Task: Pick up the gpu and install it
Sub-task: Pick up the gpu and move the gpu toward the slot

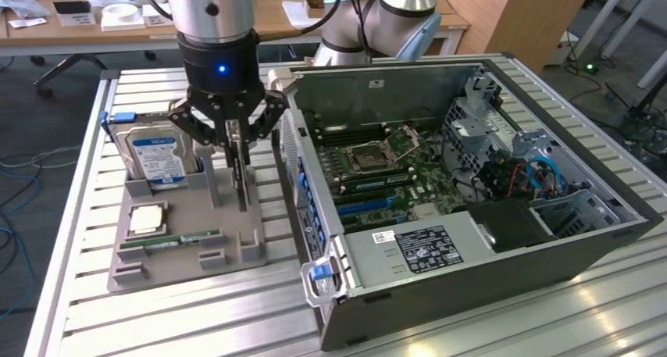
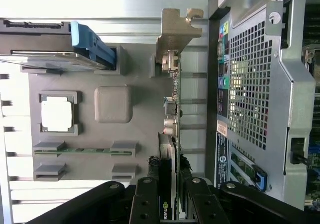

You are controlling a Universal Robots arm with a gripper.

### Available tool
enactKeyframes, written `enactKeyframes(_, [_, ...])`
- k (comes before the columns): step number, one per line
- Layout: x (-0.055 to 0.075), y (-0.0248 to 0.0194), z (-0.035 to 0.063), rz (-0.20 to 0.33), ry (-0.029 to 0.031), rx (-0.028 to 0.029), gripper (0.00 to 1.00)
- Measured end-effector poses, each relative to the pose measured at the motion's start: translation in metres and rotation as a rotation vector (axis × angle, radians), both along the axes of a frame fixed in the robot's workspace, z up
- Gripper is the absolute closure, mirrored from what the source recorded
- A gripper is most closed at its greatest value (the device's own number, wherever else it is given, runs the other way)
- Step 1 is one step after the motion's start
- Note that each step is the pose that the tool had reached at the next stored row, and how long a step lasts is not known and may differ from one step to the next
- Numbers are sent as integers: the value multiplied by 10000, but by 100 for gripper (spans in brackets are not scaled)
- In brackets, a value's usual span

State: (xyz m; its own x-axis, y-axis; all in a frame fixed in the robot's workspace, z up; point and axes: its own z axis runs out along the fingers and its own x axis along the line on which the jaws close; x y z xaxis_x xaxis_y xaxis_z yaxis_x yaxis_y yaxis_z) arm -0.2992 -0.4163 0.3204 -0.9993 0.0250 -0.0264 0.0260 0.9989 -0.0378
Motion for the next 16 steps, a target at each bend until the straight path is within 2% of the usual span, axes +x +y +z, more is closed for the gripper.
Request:
enactKeyframes(6, [2,10,50,-12,-2,-151,74])
enactKeyframes(9, [2,15,71,-20,-1,-256,74])
enactKeyframes(13, [3,19,153,-28,-1,-390,74])
enactKeyframes(16, [4,21,238,-30,-1,-440,74])
